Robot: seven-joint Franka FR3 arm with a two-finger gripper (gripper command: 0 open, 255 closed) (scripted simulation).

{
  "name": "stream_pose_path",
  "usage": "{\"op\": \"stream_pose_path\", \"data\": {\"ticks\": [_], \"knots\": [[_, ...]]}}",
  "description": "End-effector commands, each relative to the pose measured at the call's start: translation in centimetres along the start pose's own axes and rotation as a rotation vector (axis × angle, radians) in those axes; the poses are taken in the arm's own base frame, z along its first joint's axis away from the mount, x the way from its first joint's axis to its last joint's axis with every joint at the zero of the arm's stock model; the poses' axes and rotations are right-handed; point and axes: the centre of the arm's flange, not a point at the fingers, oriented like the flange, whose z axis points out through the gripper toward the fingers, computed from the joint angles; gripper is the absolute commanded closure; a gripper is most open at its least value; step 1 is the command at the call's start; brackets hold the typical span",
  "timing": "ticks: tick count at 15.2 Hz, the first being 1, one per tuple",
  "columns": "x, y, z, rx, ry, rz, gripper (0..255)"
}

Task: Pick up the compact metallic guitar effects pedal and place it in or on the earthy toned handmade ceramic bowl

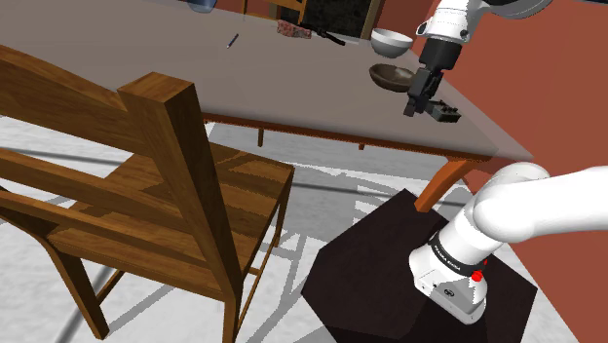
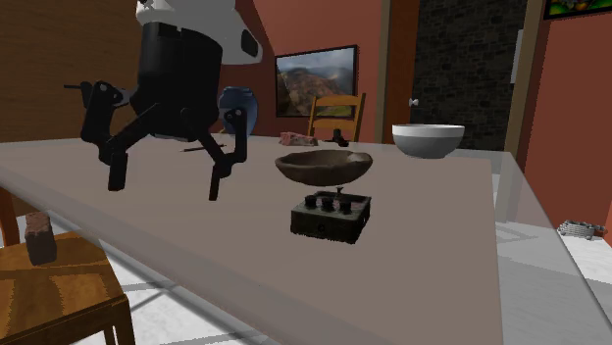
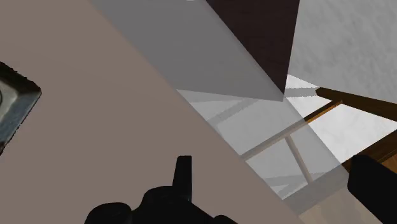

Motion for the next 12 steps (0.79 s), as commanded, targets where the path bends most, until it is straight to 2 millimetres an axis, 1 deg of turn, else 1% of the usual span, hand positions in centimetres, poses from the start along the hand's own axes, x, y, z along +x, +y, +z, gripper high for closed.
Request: {"op": "stream_pose_path", "data": {"ticks": [1, 6, 12], "knots": [[0.0, 0.0, 0.0, 0.000, 0.000, 0.000, 0], [-1.0, 6.3, -2.2, 0.014, -0.026, 0.075, 0], [-2.7, 13.8, -4.7, 0.030, -0.058, 0.164, 0]]}}
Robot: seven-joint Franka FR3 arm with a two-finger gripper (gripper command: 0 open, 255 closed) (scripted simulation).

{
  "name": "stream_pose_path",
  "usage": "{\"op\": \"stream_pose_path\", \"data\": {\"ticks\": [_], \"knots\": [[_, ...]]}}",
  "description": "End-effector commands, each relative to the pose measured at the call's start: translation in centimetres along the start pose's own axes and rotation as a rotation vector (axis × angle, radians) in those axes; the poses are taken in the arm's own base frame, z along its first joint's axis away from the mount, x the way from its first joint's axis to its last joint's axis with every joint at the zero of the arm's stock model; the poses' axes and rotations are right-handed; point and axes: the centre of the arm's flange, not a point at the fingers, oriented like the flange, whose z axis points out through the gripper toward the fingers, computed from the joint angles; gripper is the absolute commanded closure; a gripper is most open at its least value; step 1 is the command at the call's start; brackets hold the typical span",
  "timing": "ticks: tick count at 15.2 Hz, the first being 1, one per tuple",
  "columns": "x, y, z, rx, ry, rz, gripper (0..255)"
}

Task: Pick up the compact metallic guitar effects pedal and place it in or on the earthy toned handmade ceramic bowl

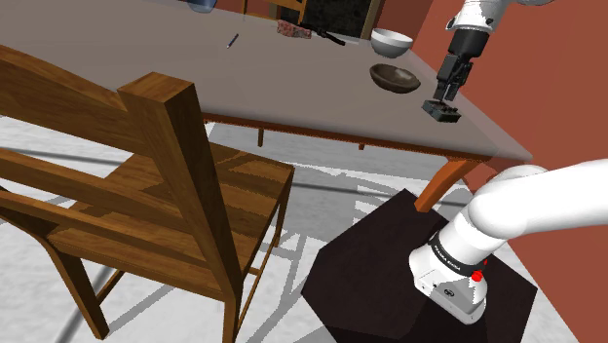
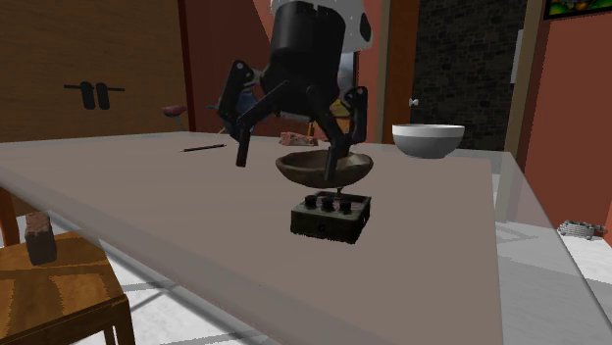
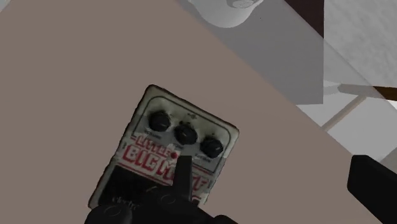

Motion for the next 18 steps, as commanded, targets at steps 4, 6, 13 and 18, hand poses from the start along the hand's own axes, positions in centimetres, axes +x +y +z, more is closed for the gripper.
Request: {"op": "stream_pose_path", "data": {"ticks": [4, 6, 13, 18], "knots": [[-0.9, 6.0, -2.2, 0.012, -0.025, 0.069, 0], [-0.9, 6.0, -1.1, 0.012, -0.025, 0.069, 0], [-1.0, 5.9, 1.8, 0.012, -0.025, 0.069, 0], [-1.0, 5.9, 1.8, 0.012, -0.025, 0.069, 0]]}}
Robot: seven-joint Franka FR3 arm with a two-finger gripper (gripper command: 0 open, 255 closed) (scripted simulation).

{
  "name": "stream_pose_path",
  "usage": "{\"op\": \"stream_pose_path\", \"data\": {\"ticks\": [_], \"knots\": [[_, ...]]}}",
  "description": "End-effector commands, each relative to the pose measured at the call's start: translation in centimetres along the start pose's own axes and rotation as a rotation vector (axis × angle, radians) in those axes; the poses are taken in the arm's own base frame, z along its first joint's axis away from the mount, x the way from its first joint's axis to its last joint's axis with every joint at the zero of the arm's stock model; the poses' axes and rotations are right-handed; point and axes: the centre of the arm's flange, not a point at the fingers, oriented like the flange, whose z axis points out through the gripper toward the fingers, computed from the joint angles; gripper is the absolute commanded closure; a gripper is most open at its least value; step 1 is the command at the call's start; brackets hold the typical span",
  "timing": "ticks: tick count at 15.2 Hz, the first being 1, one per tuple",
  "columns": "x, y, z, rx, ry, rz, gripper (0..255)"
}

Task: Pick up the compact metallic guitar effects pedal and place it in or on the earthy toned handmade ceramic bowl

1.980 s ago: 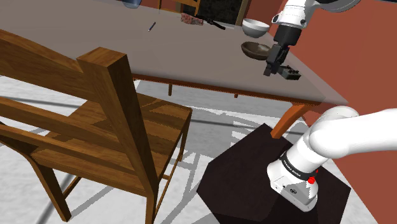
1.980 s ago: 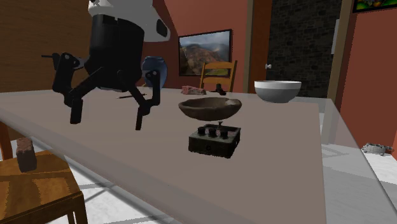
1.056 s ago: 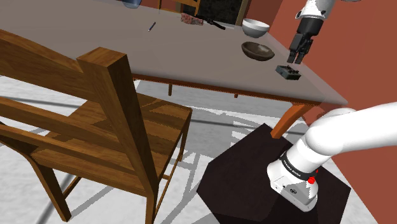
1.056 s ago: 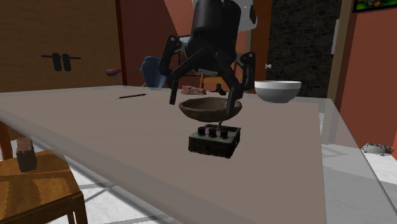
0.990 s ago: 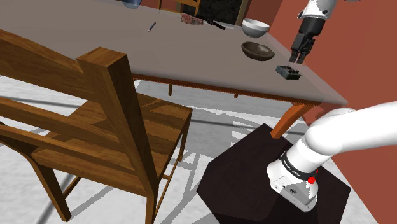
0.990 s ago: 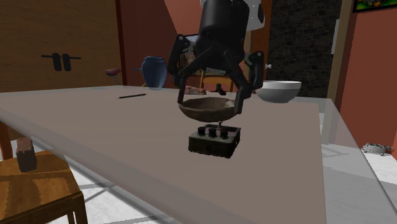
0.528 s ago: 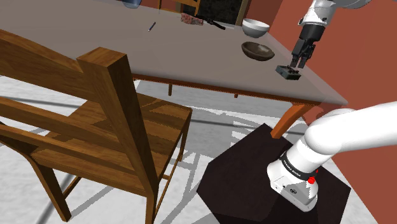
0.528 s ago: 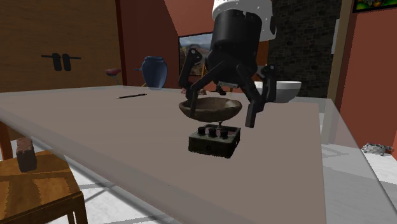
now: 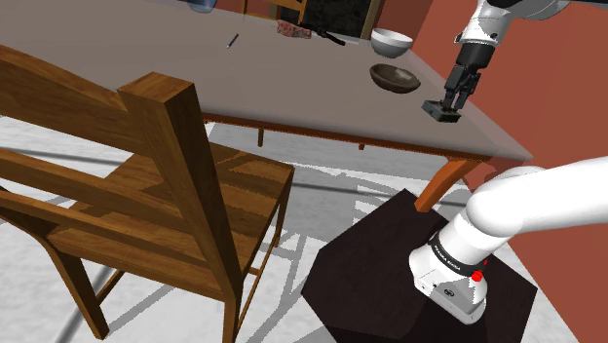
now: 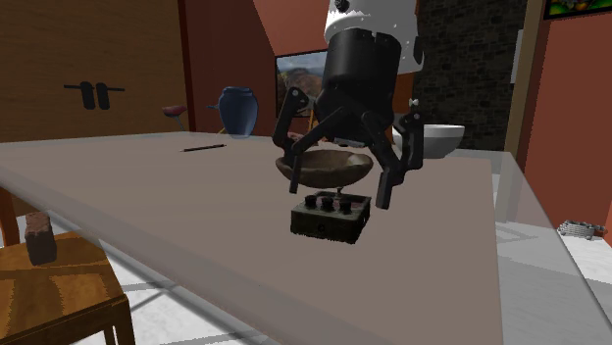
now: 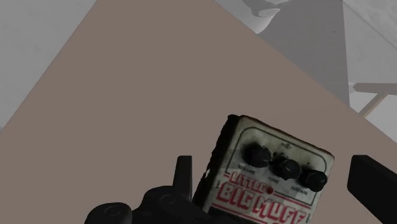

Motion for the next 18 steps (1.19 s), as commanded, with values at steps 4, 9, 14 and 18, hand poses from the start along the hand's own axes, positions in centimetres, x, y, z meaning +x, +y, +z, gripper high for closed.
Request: {"op": "stream_pose_path", "data": {"ticks": [4, 9, 14, 18], "knots": [[0.0, 0.0, 0.0, 0.000, 0.000, 0.000, 255], [0.0, 0.0, 0.0, 0.000, 0.000, 0.000, 255], [-0.4, -0.3, -1.5, 0.000, 0.000, 0.000, 255], [-0.8, -0.7, -3.5, 0.000, 0.000, 0.000, 255]]}}
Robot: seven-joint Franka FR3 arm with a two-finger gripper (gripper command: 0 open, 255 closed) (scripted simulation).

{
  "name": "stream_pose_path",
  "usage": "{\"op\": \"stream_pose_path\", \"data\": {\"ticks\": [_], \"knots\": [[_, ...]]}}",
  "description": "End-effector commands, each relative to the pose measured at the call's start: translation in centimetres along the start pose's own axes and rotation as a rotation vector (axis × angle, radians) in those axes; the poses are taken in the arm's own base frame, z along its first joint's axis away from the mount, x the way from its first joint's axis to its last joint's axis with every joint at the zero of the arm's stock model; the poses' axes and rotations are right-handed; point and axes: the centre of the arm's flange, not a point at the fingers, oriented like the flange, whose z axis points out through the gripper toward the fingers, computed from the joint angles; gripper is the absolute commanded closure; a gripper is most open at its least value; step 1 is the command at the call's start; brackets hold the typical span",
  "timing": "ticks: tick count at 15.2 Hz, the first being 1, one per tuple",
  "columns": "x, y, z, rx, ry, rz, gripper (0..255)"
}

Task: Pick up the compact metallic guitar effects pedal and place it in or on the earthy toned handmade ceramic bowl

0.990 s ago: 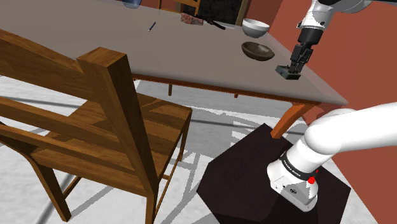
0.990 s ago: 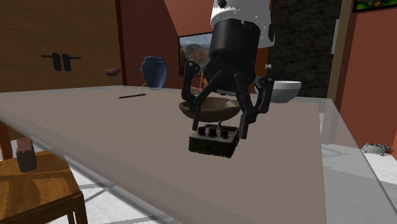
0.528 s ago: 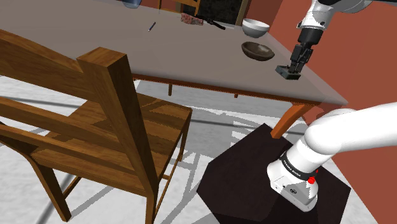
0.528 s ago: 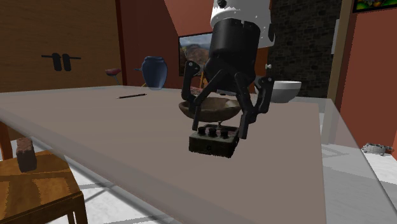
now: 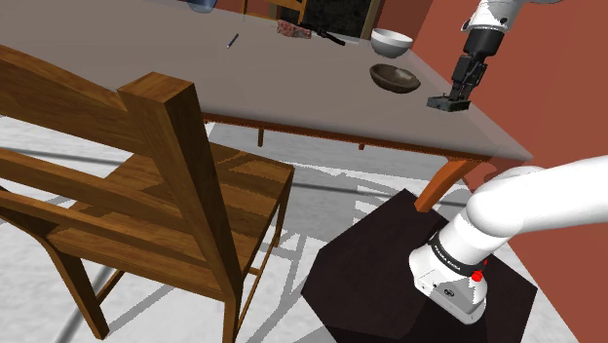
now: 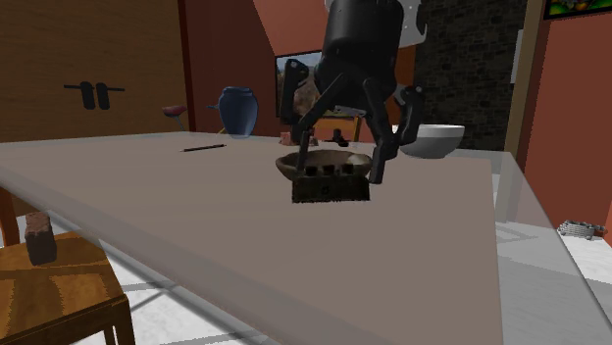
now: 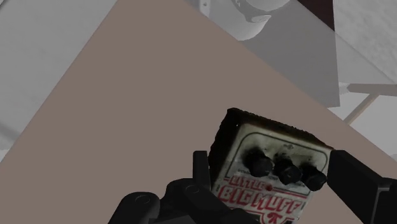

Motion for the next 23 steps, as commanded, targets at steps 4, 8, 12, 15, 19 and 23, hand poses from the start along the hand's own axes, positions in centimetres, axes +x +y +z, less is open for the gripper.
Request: {"op": "stream_pose_path", "data": {"ticks": [4, 8, 12, 15, 19, 23], "knots": [[-0.6, -0.5, -2.5, 0.000, 0.000, 0.000, 255], [-1.1, -0.9, -4.5, 0.000, 0.000, 0.000, 255], [-1.5, -1.3, -6.5, 0.000, 0.000, 0.000, 255], [-1.9, -1.6, -8.1, 0.000, 0.000, 0.000, 255], [1.6, -1.3, -10.0, 0.000, 0.000, 0.000, 255], [6.5, -0.9, -11.9, 0.000, 0.000, 0.000, 255]]}}
